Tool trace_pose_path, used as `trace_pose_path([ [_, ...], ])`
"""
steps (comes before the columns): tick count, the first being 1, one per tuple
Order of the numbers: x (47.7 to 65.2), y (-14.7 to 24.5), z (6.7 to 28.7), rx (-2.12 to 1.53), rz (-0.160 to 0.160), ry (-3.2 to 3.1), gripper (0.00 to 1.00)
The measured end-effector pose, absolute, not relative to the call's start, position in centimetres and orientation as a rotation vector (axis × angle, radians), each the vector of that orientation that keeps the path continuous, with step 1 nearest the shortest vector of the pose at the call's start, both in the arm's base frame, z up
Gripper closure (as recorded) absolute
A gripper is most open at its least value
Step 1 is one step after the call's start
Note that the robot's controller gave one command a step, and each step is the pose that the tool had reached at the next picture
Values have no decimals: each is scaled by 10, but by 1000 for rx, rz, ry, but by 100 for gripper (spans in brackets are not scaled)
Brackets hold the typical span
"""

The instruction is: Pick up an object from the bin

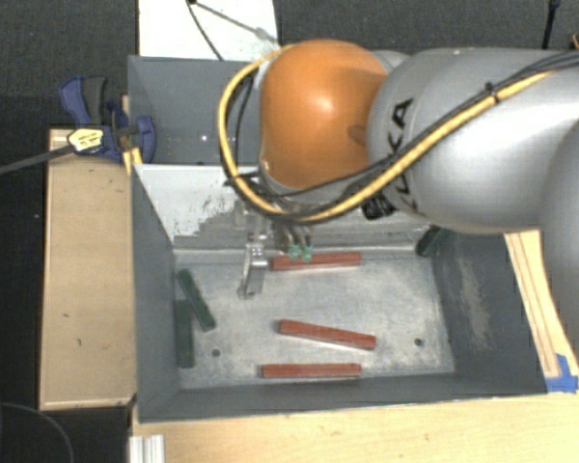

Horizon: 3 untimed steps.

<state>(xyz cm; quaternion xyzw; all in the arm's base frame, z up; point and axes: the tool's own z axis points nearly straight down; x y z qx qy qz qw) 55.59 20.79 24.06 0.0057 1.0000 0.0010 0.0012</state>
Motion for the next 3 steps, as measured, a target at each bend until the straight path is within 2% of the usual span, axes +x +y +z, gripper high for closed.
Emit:
trace_pose_path([
  [1, 572, 141, 174, -101, -6, 3143, 0],
  [2, 509, 109, 117, -538, -1, 3100, 0],
  [3, 552, 53, 67, -428, -3, 3110, 0],
])
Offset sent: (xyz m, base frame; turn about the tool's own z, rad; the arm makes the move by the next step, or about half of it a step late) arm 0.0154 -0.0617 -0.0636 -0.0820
